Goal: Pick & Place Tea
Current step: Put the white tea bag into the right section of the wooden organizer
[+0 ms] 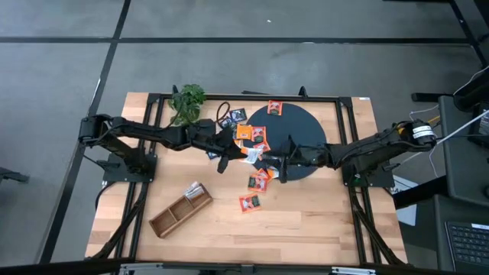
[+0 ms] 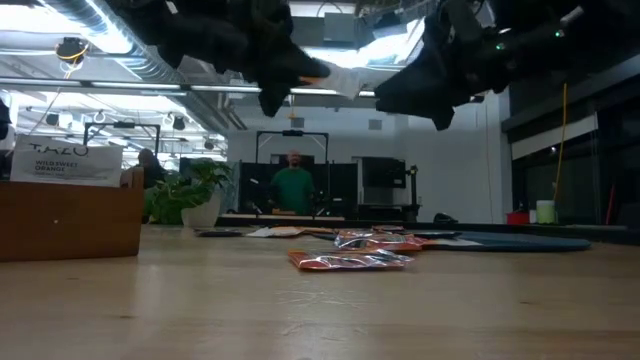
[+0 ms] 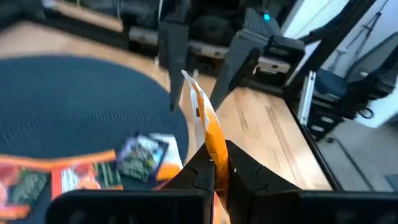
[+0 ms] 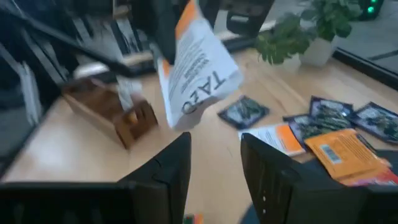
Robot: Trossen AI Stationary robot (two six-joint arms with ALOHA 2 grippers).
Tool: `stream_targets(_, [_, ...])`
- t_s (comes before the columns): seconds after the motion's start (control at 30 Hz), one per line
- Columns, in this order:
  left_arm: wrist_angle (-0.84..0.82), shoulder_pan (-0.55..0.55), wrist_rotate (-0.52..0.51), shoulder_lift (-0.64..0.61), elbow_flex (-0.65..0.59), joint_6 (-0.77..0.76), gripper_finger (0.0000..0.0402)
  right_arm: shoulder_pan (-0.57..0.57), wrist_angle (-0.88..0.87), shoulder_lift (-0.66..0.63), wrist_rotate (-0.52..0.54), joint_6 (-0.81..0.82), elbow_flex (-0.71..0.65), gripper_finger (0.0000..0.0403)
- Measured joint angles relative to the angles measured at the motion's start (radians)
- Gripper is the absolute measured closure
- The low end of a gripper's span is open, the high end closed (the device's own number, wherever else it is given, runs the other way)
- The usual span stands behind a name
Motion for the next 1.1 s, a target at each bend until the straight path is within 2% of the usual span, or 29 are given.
stream_targets(0.2, [0.092,-0.036,-0.126,-0.007,0.000,0.060,0.0393,-0.049,0.050,0.000,-0.130,0.033,-0.005,0.0261])
stream_targets(0.4, [0.157,-0.045,-0.172,-0.008,0.000,0.101,0.0393,-0.067,0.168,0.000,-0.211,0.031,-0.005,0.0261])
stream_targets(0.93, [0.216,-0.046,-0.169,-0.007,0.000,0.103,0.0392,-0.098,0.274,0.000,-0.221,-0.011,-0.005,0.0261])
stream_targets(1.1, [0.222,-0.046,-0.169,-0.007,0.000,0.103,0.0392,-0.101,0.289,0.000,-0.220,-0.027,-0.005,0.0286])
